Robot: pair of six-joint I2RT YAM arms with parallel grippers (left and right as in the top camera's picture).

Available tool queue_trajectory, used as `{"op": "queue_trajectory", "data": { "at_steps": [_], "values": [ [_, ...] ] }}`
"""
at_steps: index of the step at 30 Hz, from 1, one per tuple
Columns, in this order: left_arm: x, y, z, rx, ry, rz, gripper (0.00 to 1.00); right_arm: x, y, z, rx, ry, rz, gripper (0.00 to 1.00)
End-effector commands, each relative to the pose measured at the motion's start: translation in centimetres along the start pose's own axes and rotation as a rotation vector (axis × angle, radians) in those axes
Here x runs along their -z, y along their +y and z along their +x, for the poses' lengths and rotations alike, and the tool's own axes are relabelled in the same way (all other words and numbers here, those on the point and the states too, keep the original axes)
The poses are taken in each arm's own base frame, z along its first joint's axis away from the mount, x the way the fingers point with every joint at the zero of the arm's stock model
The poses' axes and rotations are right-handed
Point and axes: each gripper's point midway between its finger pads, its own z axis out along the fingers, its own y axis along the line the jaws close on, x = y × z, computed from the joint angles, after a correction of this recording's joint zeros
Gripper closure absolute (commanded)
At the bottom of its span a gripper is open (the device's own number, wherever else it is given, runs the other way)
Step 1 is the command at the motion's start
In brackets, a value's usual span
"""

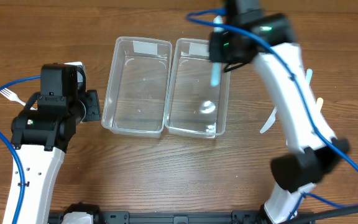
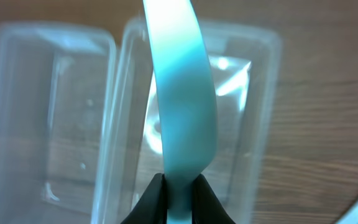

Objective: Pack container
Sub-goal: 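Carry the white knife into the right container and release it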

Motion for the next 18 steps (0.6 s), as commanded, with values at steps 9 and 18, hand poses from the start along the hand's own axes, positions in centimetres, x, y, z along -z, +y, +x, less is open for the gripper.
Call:
{"op": "queue_trajectory", "data": {
  "at_steps": [9,18],
  "values": [
    [0.6,-0.2,-0.8,-0.004,-0.025,0.012,0.5,-12.2,-0.3,5.6,-0.007,0.262,0.067,0.96],
    [0.6,-0.2,-0.8,-0.004,-0.025,0.012,0.5,-8.1,1.2,2.2,0.05,0.158,0.019,0.78]
  ]
}}
